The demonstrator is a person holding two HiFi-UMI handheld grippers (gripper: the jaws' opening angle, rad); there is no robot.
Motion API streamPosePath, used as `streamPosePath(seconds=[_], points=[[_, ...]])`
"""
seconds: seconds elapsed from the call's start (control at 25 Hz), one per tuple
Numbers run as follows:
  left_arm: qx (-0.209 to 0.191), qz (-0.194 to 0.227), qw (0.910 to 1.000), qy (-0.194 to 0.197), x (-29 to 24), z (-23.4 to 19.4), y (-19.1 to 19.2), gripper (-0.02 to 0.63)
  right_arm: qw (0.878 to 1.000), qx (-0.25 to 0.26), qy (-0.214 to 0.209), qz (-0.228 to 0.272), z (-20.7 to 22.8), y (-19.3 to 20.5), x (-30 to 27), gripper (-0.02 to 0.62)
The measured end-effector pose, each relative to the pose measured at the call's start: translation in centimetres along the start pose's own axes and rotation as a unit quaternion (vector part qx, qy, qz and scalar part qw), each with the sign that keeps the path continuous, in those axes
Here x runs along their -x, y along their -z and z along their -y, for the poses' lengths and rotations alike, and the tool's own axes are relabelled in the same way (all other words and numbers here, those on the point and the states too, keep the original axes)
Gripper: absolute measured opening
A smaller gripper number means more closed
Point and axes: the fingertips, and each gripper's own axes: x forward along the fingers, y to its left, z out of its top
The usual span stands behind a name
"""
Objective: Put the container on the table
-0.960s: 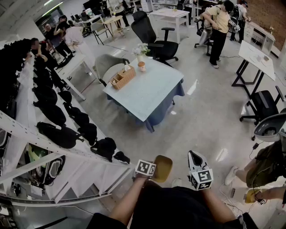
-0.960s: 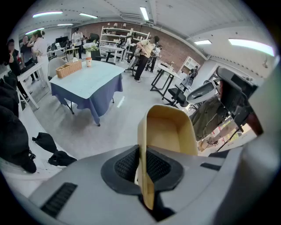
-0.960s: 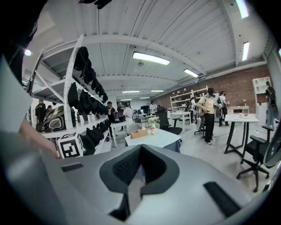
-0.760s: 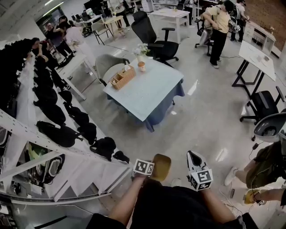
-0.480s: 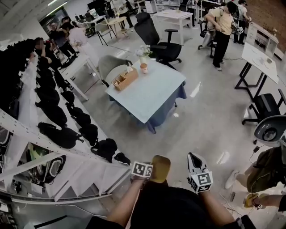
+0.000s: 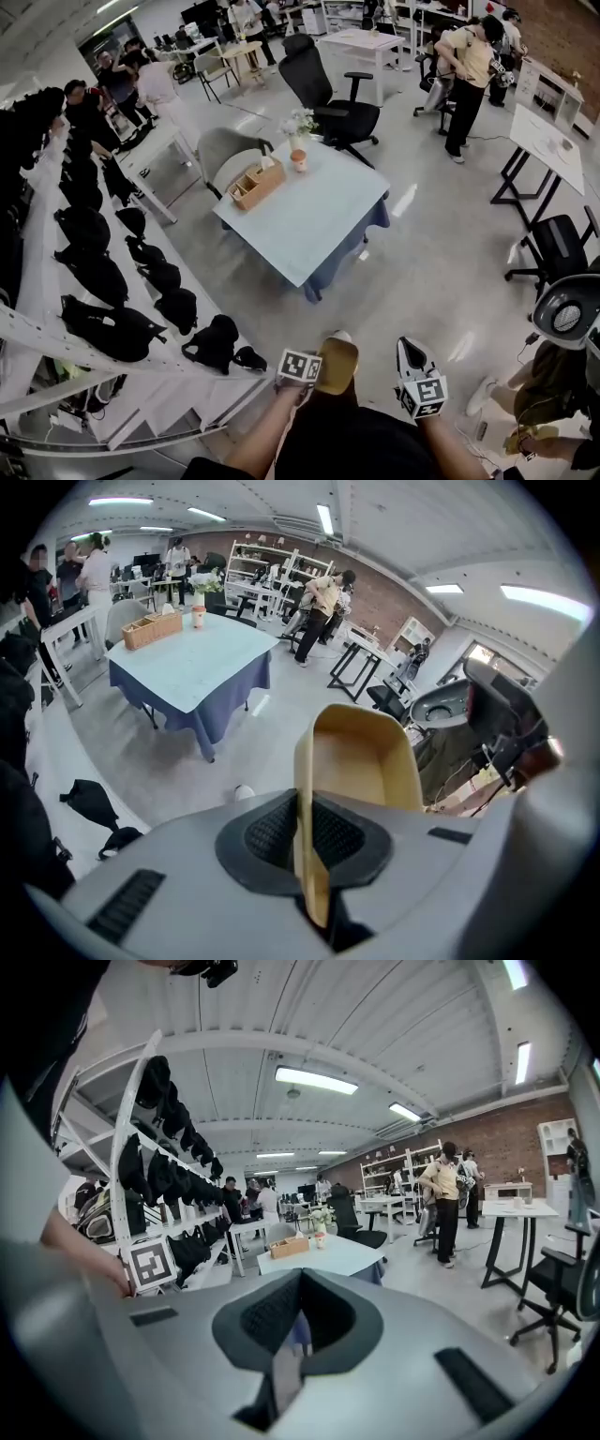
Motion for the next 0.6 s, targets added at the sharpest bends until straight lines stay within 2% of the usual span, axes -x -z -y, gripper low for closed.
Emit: streamPosePath(seconds=[0.16,0.28,0.6], points=[[0.012,0.001,0.9999,0.008,-1.3,-3.1,-5.7,0.021,1.000,0.006,0.001,-0.016,2.1,-2.2,-6.1,-0.002],[0.029,0.007,0.9995,0.013,-3.3,-4.8,-8.6,0.021,1.000,0.007,-0.004,-0.030,3.9,-2.9,-10.1,-0.002],[0.056,0.025,0.9981,0.010,-5.0,-13.6,-16.8,0.021,0.999,0.027,-0.014,-0.042,5.2,-7.0,-22.7,-0.002]])
